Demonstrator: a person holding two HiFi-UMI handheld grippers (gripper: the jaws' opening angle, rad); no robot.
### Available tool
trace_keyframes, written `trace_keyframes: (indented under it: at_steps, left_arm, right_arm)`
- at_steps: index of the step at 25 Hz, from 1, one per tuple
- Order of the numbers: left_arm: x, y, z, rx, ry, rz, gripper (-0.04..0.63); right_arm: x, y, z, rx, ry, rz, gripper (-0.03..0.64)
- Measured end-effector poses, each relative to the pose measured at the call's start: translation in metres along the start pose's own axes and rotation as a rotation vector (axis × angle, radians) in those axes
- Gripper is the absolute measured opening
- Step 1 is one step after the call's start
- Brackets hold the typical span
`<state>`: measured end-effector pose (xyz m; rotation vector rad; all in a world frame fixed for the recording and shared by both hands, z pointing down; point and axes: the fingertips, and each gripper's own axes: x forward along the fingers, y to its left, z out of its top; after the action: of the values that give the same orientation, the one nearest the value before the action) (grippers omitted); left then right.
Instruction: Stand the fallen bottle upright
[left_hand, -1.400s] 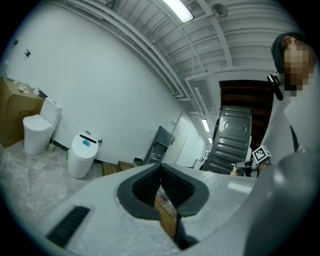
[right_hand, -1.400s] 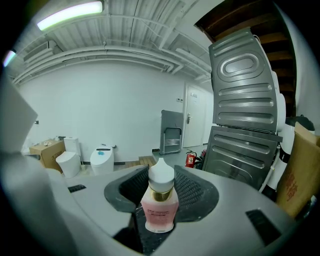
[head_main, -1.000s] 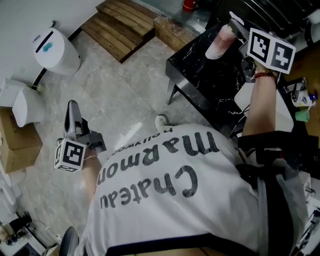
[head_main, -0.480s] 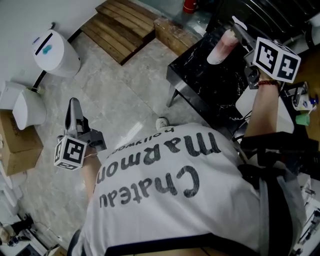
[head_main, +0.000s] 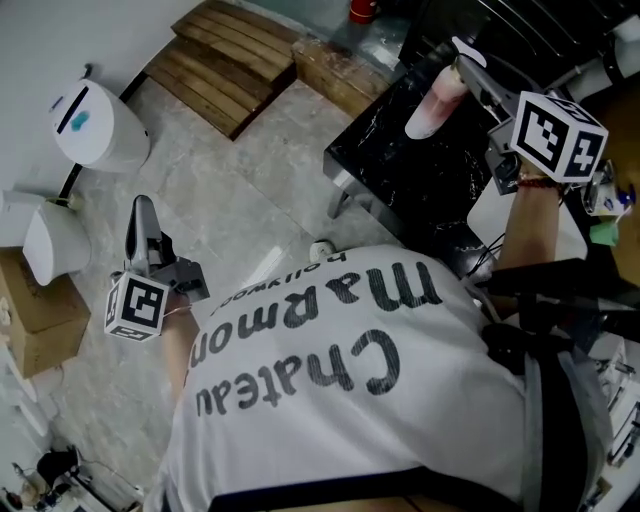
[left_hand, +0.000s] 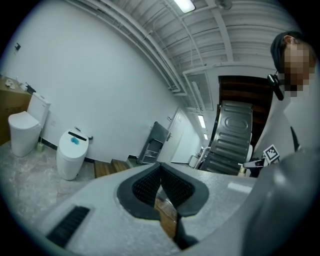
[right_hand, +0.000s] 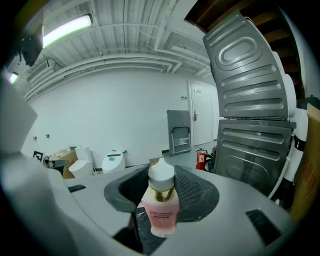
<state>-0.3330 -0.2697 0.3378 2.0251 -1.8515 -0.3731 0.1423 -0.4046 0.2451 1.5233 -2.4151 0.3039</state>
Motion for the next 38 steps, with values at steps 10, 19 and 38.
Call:
trace_keyframes:
  at_steps: [10,19,38]
  left_arm:
    - [0.068,-0.025,-0.01,0.032,0.066,-0.101,0.015]
    - [0.101,-0.038,-0.019,0.046,0.127,-0.159,0.015]
    - [0.133,-0.045,-0.011,0.07,0.152,-0.24,0.015]
  right_arm:
    - [-0.004,0.001,-0.003,-0.009,0.021,0.048,0.161]
    - [0.004,0.004,-0.001,-0.048,0.027,0.05,0.161]
    - [0.008,0.01,-0.001,-0.105,0.004,-0.01,0.21]
